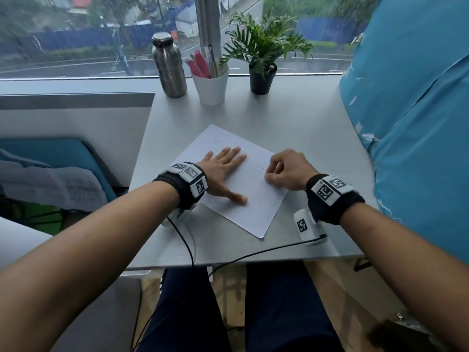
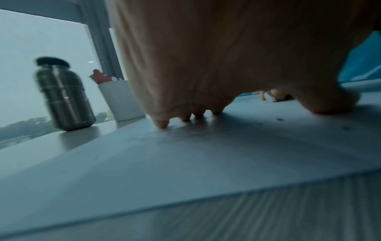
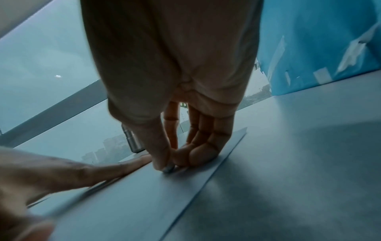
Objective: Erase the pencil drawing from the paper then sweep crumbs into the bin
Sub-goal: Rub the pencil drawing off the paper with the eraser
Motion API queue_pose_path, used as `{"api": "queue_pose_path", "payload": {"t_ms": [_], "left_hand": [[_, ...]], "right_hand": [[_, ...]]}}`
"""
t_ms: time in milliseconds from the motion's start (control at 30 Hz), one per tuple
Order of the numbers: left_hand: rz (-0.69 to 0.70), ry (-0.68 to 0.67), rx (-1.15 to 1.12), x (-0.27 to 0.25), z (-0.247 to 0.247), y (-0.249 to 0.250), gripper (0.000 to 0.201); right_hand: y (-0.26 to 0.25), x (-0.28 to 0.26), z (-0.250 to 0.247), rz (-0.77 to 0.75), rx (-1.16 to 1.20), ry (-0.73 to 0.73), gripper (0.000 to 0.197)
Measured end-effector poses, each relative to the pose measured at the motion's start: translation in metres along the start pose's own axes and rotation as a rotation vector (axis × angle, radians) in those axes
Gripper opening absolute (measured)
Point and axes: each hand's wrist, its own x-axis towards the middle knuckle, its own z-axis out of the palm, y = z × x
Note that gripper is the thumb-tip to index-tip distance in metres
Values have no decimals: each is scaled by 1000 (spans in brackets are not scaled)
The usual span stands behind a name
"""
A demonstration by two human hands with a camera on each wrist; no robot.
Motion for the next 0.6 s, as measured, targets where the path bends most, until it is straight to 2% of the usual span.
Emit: {"api": "queue_pose_path", "payload": {"t_ms": [167, 200, 267, 333, 400, 600], "left_hand": [[-255, 70, 62, -13, -11, -29, 111], [-231, 91, 75, -19, -11, -28, 111], [-32, 110, 114, -34, -6, -18, 115], [230, 69, 161, -49, 5, -2, 110], [362, -6, 150, -53, 16, 15, 100], [264, -43, 60, -2, 1, 17, 89]], "right_hand": [[-2, 2, -3, 40, 32, -25, 4], [-1, 3, -2, 45, 27, -28, 3], [-1, 6, -2, 47, 14, -37, 3], [-3, 9, -4, 46, -3, -53, 3], [-4, 10, -6, 44, -11, -64, 3], [-5, 7, -5, 46, -9, -50, 4]]}}
